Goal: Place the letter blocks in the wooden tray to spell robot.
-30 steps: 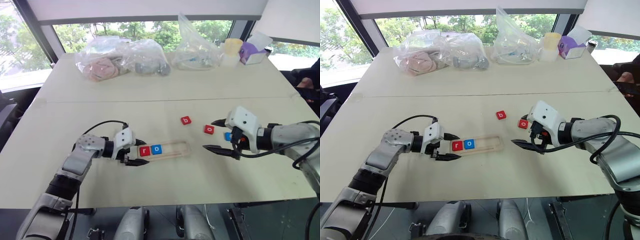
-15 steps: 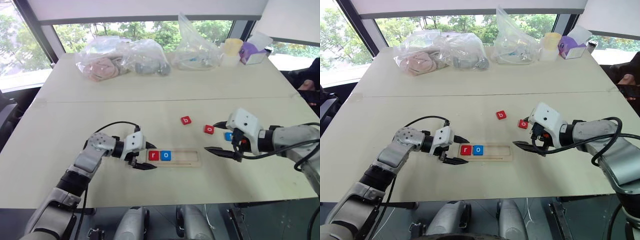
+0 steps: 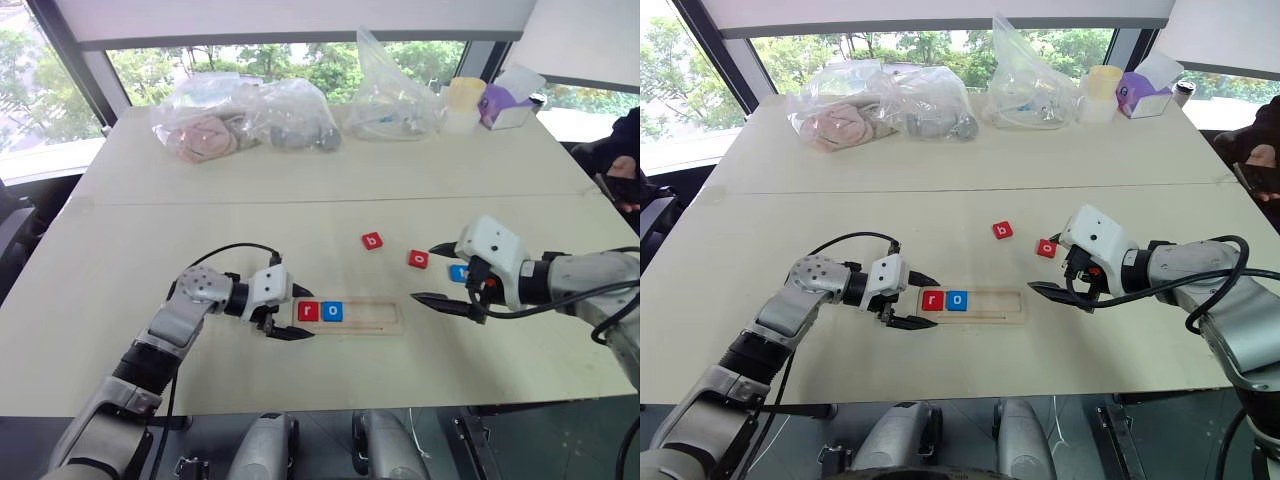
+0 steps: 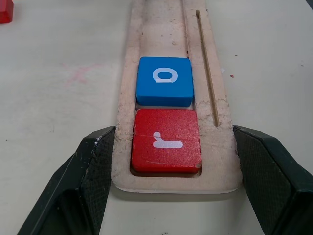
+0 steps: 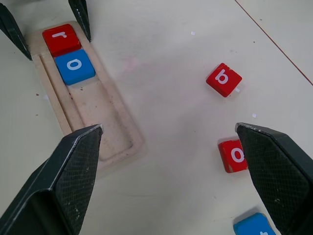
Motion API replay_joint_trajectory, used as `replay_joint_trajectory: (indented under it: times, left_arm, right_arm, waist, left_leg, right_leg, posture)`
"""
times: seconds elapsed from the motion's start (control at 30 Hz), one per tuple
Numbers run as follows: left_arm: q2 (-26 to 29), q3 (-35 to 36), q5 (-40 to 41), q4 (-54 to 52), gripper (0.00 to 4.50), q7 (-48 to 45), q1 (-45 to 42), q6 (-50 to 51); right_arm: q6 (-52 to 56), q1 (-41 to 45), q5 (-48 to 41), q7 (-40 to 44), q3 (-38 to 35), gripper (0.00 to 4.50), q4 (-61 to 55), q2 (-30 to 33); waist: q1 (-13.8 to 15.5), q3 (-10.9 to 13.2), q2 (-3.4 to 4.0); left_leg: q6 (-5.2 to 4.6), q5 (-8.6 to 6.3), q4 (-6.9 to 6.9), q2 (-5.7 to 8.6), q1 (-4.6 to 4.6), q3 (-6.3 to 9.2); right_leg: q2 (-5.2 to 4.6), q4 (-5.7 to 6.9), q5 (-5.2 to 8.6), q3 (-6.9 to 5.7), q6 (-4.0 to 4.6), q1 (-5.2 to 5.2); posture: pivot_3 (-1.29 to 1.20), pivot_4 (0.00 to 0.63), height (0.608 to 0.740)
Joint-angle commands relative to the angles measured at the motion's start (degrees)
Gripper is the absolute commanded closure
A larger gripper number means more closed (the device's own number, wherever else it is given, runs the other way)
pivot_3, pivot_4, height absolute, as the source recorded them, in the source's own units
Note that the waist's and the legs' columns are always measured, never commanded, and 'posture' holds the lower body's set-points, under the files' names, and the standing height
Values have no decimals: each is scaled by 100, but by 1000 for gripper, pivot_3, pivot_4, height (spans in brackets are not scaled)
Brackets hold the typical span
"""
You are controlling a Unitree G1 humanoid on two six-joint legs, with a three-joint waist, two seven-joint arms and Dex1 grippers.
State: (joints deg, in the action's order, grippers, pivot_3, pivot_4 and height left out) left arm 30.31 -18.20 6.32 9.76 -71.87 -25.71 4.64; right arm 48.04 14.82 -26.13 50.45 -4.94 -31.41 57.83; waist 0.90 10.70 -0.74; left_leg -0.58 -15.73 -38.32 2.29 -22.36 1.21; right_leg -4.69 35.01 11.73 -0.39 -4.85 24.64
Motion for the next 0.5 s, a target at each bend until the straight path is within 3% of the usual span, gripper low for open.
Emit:
replay_joint_trajectory:
  times: [0.03, 0.5]
  left_arm:
    - [22, -114, -186, -3, 39, 184, 208, 85]
    - [469, 386, 361, -1129, 39, 295, 770, 798]
  right_arm:
    - [-79, 59, -28, 9, -123, 0, -142, 79]
    - [-204, 257, 26, -10, 75, 0, 60, -93]
  waist:
    - [-4, 0, 0]
    - [-37, 1, 0]
  left_leg:
    - [0, 0, 0, 0, 1, 0]
    - [-1, -1, 5, -2, 0, 1]
  right_leg:
    - [0, 0, 0, 0, 0, 0]
    - [2, 0, 1, 1, 0, 5]
  posture:
    - [0, 150, 725]
    - [0, 150, 725]
